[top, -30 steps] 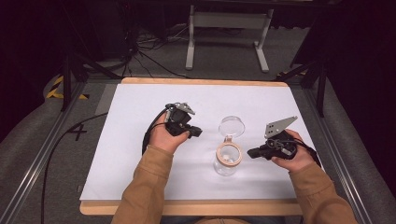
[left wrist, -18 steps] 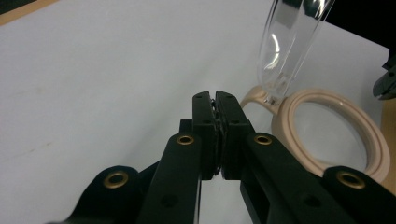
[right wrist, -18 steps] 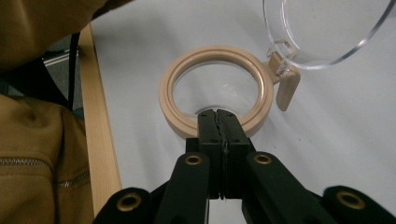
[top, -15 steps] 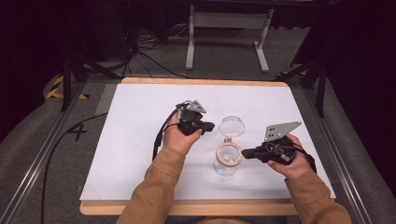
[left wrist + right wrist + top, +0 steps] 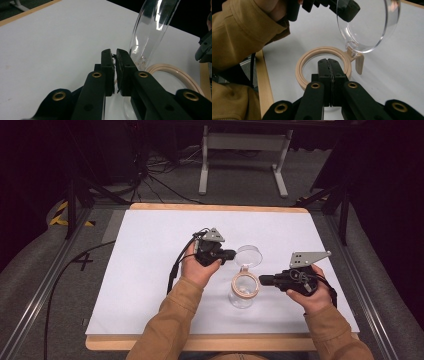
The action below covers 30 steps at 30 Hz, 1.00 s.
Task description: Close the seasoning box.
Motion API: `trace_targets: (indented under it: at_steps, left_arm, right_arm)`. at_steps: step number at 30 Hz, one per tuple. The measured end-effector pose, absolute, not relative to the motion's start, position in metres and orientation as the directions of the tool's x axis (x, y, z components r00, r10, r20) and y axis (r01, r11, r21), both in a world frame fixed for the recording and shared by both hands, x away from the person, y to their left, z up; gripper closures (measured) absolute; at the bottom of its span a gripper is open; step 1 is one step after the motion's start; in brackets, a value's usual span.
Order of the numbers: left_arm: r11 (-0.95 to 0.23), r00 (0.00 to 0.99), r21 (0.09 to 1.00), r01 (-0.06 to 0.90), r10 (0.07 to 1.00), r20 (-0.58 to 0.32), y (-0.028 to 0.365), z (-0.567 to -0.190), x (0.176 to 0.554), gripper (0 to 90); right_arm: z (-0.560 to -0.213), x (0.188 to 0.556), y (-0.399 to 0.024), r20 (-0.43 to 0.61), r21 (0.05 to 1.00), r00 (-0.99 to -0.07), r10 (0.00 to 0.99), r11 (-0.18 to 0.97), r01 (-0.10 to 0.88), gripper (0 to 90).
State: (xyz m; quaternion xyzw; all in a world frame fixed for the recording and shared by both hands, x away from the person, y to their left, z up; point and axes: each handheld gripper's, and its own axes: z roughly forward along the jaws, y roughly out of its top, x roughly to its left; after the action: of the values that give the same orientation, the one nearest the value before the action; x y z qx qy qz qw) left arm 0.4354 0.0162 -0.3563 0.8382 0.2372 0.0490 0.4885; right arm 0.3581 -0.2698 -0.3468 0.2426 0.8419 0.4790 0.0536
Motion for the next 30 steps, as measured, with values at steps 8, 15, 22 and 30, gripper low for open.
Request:
trace_targets:
  at_steps: [8,15,22,30]
  left_arm:
    - [-0.447,0.895,0.826,0.343,0.422,-0.143,0.016,-0.352,0.429,84.2]
    - [-0.474,0.905,0.815,0.333,0.402,-0.136,0.015,-0.351,0.424,82.6]
    - [-0.491,0.921,0.811,0.318,0.363,-0.142,0.016,-0.350,0.422,79.4]
    - [-0.506,0.924,0.800,0.321,0.354,-0.146,0.022,-0.348,0.423,77.3]
  right_arm:
    - [-0.347,0.360,-0.268,0.178,0.838,-0.868,0.464,0.390,0.380,89.8]
    - [-0.347,0.361,-0.265,0.188,0.835,-0.872,0.452,0.394,0.384,89.8]
    - [-0.347,0.360,-0.263,0.190,0.829,-0.879,0.438,0.408,0.383,89.7]
    - [-0.346,0.358,-0.263,0.197,0.820,-0.885,0.422,0.424,0.385,89.7]
